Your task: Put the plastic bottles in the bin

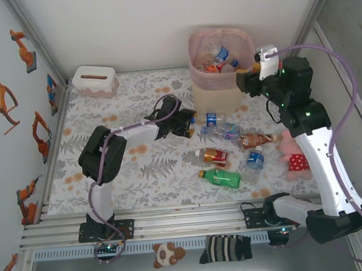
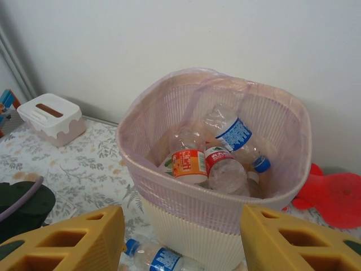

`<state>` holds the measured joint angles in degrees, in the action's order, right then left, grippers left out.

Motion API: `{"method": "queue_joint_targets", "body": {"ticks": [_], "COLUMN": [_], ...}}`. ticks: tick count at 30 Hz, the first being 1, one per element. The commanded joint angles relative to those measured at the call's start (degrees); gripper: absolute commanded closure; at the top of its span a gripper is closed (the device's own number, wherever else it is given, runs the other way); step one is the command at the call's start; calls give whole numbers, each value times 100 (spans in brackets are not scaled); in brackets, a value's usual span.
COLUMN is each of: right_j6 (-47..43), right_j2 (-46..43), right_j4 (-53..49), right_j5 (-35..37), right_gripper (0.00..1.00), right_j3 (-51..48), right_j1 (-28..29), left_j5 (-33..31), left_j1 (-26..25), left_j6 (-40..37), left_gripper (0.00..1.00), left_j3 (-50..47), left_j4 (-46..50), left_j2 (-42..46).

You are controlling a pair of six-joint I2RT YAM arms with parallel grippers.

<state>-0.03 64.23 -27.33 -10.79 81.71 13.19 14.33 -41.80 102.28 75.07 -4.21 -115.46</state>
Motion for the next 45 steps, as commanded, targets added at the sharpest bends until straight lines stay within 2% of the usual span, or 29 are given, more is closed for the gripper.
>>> {"method": "queue_joint_targets", "body": {"ticks": [1,9,17,30,36,45], "right_j6": [-114,-212,-298,-322,-303,-303], "right_j2": [-164,-322,-470,-548,-569,-604], "right_j4": [-122,-321,-448,-472,-472,-467], "right_j5": [125,190,305,349,354,371], "right_gripper": [45,44,44,44,44,44], "right_j3": [-51,-15,-33,-88,-137,-164], "right_j1": [-9,-8,-9,-7,-14,-9], "left_j5": [-221,-496,-793,-809,-721,-694], "left_j1": [3,48,72,82,86,101], "left_j6": [692,1132,1062,1004,1019,1022], "left_gripper": [37,40,41,41,42,48], "left_j3": [132,564,1092,1480,1569,1700], "left_j4": [-302,-492,320,1164,1255,1315], "left_j2": [-196,-678,-810,-1004,-1161,-1335]}}
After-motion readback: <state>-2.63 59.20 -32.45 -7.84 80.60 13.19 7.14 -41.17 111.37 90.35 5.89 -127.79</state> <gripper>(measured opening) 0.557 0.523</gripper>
